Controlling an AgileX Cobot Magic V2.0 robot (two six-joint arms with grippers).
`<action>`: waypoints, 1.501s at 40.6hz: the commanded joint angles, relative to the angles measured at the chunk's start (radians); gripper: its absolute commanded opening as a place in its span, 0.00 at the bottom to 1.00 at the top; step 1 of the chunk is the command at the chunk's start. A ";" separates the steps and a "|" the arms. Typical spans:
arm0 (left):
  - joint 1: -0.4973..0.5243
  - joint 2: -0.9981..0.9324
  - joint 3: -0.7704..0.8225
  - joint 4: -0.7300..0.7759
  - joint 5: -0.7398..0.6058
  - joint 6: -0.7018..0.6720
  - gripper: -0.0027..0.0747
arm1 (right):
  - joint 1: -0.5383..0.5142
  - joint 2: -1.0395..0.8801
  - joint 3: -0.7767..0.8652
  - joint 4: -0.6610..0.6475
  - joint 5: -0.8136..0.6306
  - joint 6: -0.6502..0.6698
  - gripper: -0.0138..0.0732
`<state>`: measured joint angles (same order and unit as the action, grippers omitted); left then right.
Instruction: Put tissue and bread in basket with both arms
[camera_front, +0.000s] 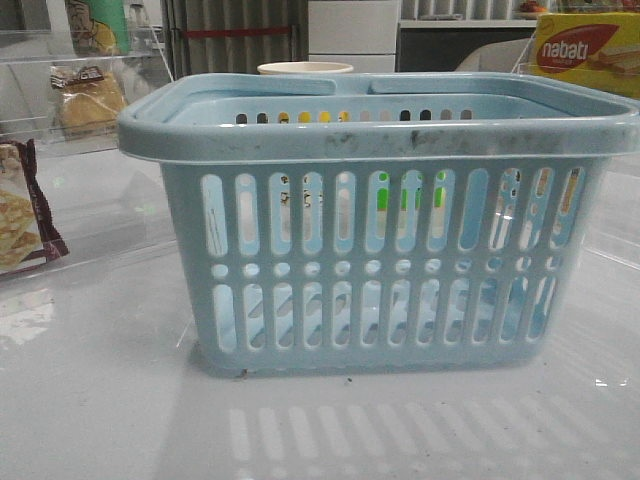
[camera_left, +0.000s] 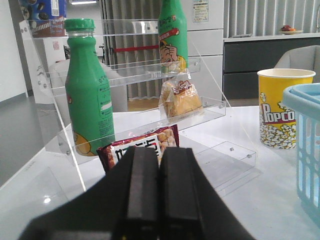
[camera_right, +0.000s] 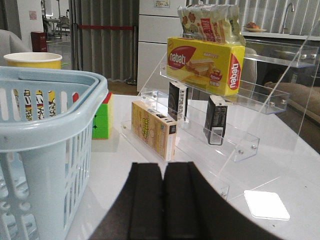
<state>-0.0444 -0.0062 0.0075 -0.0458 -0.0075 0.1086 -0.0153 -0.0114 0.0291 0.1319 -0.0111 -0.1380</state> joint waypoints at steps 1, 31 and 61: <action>0.002 -0.016 -0.001 -0.007 -0.088 -0.002 0.15 | -0.008 -0.017 0.001 -0.003 -0.093 -0.008 0.22; 0.002 -0.016 -0.001 -0.007 -0.088 -0.002 0.15 | -0.008 -0.017 0.001 -0.003 -0.093 -0.008 0.22; -0.003 0.170 -0.549 -0.005 0.106 -0.002 0.15 | -0.008 0.184 -0.597 -0.004 0.201 -0.008 0.22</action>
<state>-0.0444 0.0769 -0.4145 -0.0458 0.0751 0.1086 -0.0153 0.0950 -0.4639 0.1319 0.1970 -0.1380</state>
